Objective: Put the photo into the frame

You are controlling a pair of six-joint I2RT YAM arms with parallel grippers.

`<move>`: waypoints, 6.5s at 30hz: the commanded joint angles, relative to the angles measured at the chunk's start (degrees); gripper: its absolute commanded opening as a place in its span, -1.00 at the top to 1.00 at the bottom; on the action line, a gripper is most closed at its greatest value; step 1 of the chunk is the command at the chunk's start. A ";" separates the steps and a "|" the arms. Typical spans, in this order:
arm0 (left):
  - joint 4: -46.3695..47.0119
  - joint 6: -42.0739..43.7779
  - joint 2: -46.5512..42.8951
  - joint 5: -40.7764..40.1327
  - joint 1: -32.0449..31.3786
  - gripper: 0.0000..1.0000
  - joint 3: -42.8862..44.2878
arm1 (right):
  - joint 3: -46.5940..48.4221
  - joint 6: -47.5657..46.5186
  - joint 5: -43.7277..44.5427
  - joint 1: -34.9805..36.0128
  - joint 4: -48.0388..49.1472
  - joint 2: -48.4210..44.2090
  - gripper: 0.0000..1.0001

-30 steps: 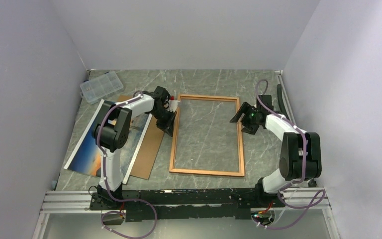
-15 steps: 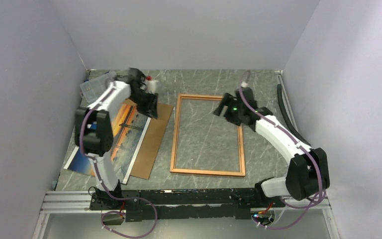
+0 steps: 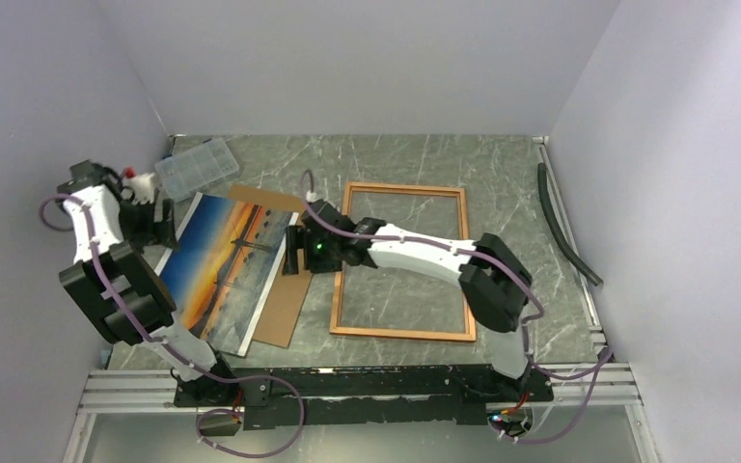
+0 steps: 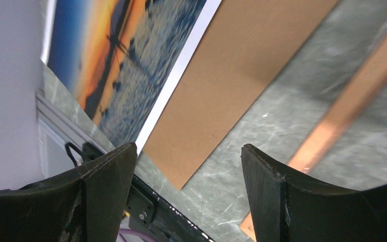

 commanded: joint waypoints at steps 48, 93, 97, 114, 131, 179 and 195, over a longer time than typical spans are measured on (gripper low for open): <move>4.41 5.86 -11.67 -6.11 1.41 -0.03 -20.43 | -11.48 -5.10 -8.15 3.48 9.70 3.67 -0.54; 16.29 10.15 -13.72 -11.68 5.69 0.06 -40.95 | -20.28 26.45 -4.41 13.39 21.03 -4.58 -0.54; 16.03 10.76 -13.84 -11.41 5.73 0.09 -41.07 | -21.05 31.78 0.11 14.53 24.06 -3.47 -0.52; 14.93 12.73 -15.15 -10.23 5.41 0.19 -41.76 | -14.31 39.69 9.17 19.99 26.87 6.86 -0.37; 13.94 14.60 -16.21 -10.25 5.35 0.25 -42.26 | -14.05 39.82 16.92 21.57 37.46 9.92 -0.27; 1.10 16.68 -18.64 -4.58 5.38 0.09 -34.48 | -10.72 33.89 19.24 19.88 35.28 9.82 1.00; -13.70 12.93 -19.27 5.66 5.62 -0.88 -14.43 | -7.35 -5.56 26.69 16.35 1.29 -19.00 1.00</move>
